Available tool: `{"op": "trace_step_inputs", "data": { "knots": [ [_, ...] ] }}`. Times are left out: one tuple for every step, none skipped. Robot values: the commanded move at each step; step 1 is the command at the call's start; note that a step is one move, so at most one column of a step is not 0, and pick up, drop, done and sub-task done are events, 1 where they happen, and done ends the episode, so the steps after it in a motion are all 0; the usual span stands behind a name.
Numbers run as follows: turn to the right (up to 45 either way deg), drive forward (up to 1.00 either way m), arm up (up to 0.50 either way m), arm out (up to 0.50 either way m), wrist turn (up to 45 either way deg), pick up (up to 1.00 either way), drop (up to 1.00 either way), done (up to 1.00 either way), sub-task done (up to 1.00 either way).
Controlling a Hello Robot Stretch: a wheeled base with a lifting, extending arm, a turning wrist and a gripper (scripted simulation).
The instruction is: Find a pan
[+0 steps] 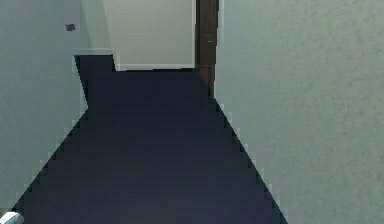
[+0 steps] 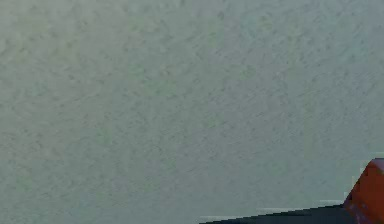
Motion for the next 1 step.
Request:
{"op": "trace_step_inputs", "data": {
  "knots": [
    [-3.0, 0.00, 0.00, 0.00, 0.0, 0.00, 0.00, 0.00, 0.00]
  ]
}}
